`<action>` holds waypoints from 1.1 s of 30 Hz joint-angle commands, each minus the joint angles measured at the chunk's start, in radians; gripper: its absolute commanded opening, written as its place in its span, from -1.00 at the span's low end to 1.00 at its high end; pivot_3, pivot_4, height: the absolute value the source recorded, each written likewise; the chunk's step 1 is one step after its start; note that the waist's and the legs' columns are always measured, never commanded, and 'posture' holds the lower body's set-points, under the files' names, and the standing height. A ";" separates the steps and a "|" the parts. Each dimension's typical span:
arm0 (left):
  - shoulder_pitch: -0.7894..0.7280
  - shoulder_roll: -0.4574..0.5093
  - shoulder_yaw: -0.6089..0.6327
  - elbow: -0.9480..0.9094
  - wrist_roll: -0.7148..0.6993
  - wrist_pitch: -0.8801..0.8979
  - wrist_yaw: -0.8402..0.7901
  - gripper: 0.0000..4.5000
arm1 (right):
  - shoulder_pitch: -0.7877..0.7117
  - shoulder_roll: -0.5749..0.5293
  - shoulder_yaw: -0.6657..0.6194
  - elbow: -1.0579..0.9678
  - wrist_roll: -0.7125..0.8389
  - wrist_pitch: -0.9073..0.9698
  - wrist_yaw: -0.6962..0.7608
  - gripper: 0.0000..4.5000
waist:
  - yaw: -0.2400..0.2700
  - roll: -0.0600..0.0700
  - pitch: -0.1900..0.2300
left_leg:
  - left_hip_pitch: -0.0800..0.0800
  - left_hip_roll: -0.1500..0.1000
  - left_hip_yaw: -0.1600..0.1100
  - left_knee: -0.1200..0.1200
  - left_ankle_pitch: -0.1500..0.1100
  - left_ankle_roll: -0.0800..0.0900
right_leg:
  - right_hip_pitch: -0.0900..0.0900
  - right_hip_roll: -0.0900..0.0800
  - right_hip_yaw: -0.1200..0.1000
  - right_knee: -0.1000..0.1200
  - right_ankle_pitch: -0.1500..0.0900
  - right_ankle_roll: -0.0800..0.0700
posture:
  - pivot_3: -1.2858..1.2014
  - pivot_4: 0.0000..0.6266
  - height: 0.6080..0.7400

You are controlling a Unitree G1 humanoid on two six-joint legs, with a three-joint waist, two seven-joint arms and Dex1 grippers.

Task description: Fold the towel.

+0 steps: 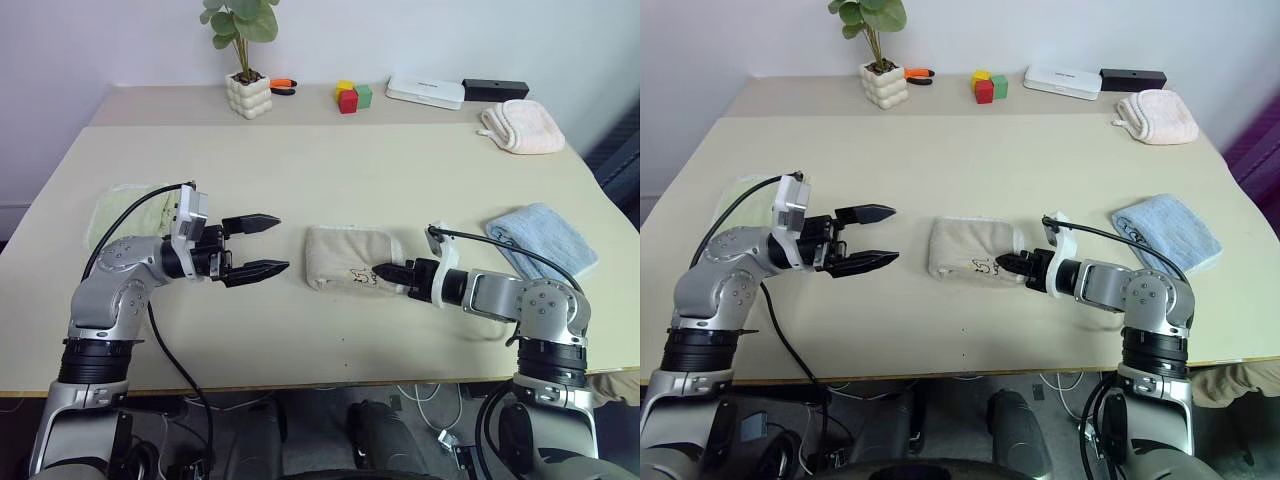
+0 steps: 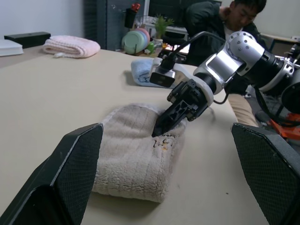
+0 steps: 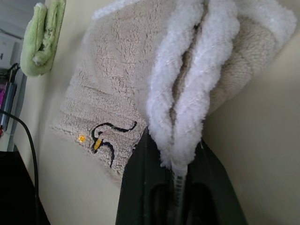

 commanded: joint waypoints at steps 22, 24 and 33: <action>-0.084 -0.042 -0.016 0.106 0.015 -0.115 -0.024 1.00 | -0.047 -0.182 -0.625 0.021 0.162 -0.430 -0.292 -0.98 | 0.001 0.001 0.000 | 0.000 0.000 0.001 -0.001 0.000 0.000 | 0.000 0.000 0.000 0.000 0.001 0.001 | 0.03 -0.52 1.00; -0.089 -0.043 -0.016 0.115 0.015 -0.121 -0.026 1.00 | -0.017 -0.194 -0.639 0.025 0.164 -0.453 -0.281 -0.98 | -0.002 0.001 0.001 | 0.000 0.000 0.001 -0.001 0.000 0.000 | 0.000 0.000 0.001 0.000 0.001 0.001 | 0.03 -0.52 1.00; -0.099 -0.051 -0.026 0.122 0.021 -0.124 -0.027 1.00 | 0.133 -0.196 -0.602 0.054 0.154 -0.478 -0.205 -0.98 | 0.000 0.002 0.001 | 0.000 0.000 0.001 0.000 0.000 0.000 | 0.000 0.000 0.001 0.000 0.000 0.001 | 0.03 -0.52 1.00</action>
